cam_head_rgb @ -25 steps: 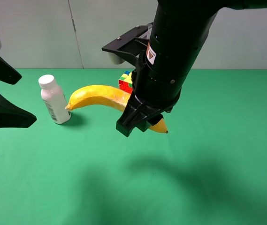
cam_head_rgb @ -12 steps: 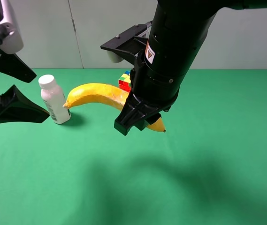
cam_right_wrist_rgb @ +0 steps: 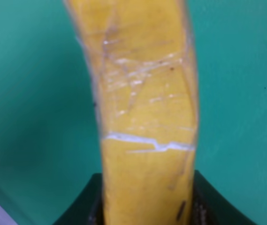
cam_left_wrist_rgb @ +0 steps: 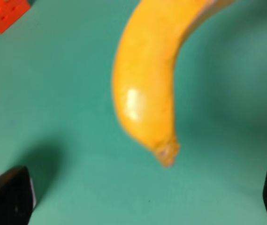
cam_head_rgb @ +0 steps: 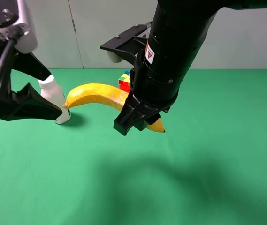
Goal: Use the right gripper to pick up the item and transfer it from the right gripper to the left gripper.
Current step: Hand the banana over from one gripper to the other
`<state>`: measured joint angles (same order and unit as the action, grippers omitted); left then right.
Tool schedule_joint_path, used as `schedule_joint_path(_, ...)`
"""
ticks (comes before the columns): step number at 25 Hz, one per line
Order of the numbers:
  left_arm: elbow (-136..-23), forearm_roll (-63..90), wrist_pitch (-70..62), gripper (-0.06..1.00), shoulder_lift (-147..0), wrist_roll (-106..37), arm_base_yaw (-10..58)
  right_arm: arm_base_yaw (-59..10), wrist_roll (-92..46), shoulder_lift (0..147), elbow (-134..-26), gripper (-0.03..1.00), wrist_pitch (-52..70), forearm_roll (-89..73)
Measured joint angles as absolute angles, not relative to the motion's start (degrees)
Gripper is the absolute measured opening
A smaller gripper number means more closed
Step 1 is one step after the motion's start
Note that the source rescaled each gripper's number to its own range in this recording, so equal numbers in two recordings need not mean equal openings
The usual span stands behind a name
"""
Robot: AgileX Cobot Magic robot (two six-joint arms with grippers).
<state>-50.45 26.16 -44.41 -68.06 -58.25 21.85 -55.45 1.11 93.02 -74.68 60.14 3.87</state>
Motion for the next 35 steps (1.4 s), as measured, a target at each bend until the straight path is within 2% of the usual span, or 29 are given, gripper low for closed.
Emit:
schedule_joint_path(6, -50.45, 25.74, -42.49, 0.96, -70.20, -58.44, 24.52, -55.45, 1.11, 93.02, -74.68, 0.00, 60.14, 3.82)
schedule_joint_path(32, -50.45, 29.13, -35.98, 0.92, -78.88, -63.59, 24.51, -55.45, 1.11, 93.02, -74.68, 0.00, 59.97, 3.04)
schedule_joint_path(35, -50.45, 29.13, -35.91, 0.89, -79.23, -64.01, 24.51, -55.45, 1.11, 93.02, -74.68, 0.00, 59.97, 2.99)
